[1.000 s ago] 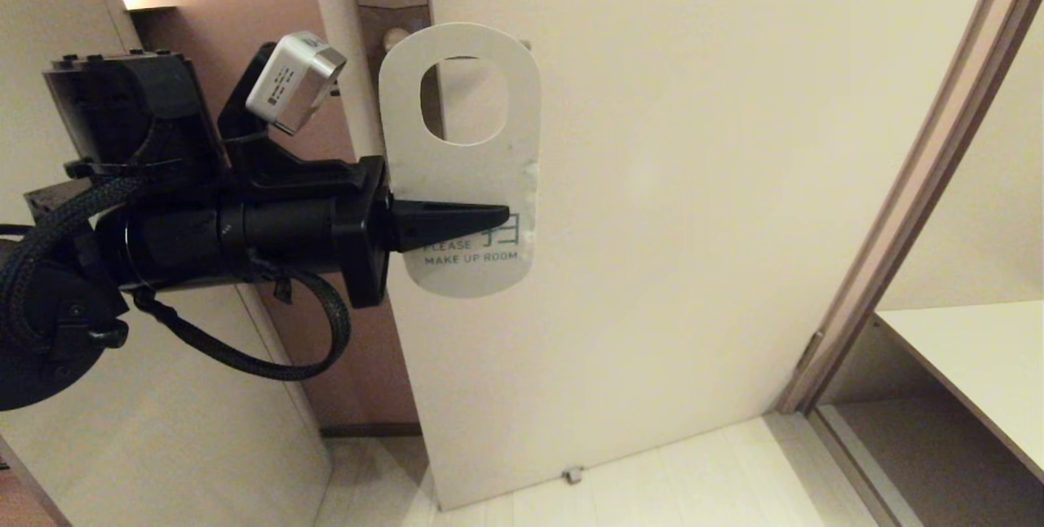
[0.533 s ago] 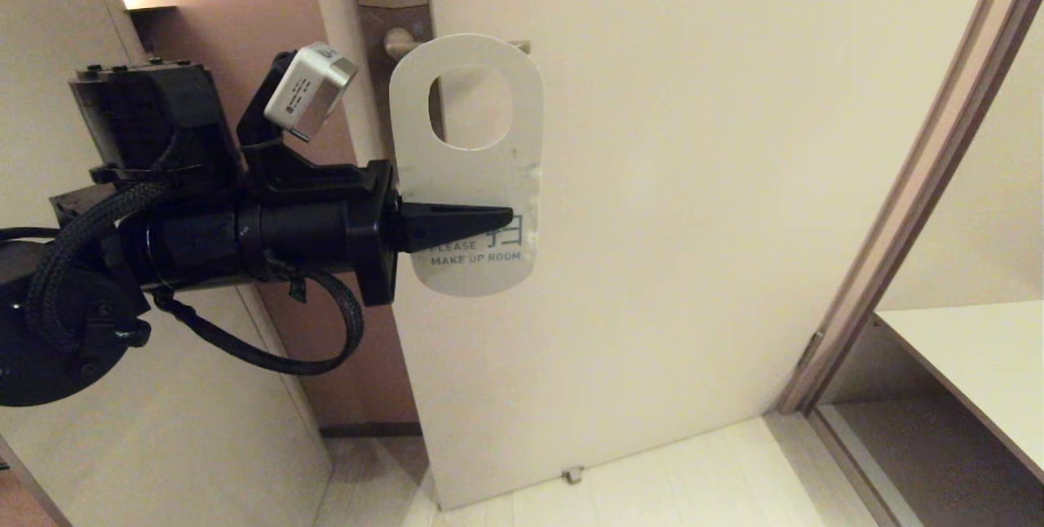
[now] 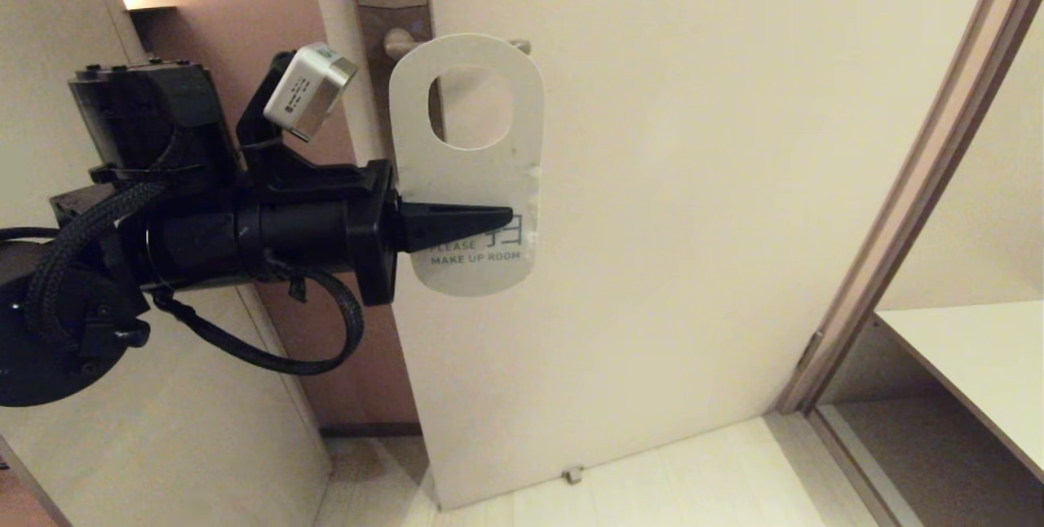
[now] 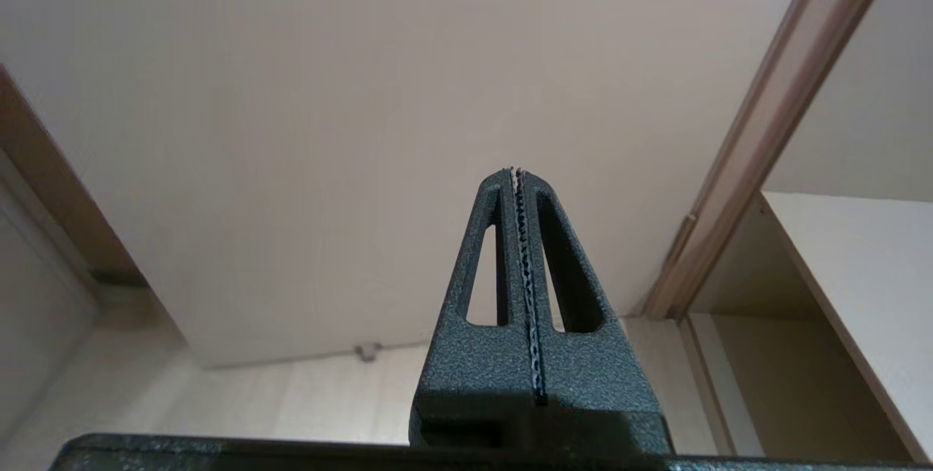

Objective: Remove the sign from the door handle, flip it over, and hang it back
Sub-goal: Hand it to the other hand

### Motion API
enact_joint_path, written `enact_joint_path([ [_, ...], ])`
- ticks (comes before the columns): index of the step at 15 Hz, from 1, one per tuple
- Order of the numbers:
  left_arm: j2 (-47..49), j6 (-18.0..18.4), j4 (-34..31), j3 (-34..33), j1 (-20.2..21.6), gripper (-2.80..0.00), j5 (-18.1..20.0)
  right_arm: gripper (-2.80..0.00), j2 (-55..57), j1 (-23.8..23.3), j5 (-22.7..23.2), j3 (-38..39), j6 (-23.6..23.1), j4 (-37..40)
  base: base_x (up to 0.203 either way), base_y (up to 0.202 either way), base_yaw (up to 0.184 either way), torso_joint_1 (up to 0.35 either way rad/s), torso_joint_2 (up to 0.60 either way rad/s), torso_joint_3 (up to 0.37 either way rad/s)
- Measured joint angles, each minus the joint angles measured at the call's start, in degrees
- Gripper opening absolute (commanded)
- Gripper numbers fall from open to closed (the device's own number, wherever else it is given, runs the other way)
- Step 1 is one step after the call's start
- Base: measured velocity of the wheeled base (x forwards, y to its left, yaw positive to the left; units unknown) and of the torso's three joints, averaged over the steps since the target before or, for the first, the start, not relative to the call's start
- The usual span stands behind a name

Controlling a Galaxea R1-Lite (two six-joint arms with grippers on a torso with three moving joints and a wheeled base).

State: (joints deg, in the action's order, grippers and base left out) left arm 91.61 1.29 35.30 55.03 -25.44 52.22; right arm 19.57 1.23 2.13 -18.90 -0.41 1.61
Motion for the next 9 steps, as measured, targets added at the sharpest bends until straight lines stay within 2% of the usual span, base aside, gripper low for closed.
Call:
enact_joint_path([
  [3, -0.2, 0.1, 0.0, 0.1, 0.3, -2.80, 0.0, -2.80, 13.9, 0.3, 0.0, -7.0, 1.0, -6.0, 0.000, 0.000, 0.000, 0.000, 0.00, 0.000],
  [5, -0.3, 0.0, 0.0, 0.2, 0.3, -2.80, 0.1, -2.80, 21.9, 0.4, 2.2, -11.1, 1.4, -9.3, 0.000, 0.000, 0.000, 0.000, 0.00, 0.000],
  [7, -0.6, 0.0, 0.0, 0.2, 0.3, -2.80, 0.1, -2.80, 29.2, 0.5, 7.9, -13.7, 1.6, -13.8, 0.000, 0.000, 0.000, 0.000, 0.00, 0.000],
  [9, -0.6, 0.0, 0.0, 0.2, 0.3, -2.80, 0.0, -2.80, 34.5, 0.5, 17.5, -14.6, 1.6, -18.1, 0.000, 0.000, 0.000, 0.000, 0.00, 0.000],
])
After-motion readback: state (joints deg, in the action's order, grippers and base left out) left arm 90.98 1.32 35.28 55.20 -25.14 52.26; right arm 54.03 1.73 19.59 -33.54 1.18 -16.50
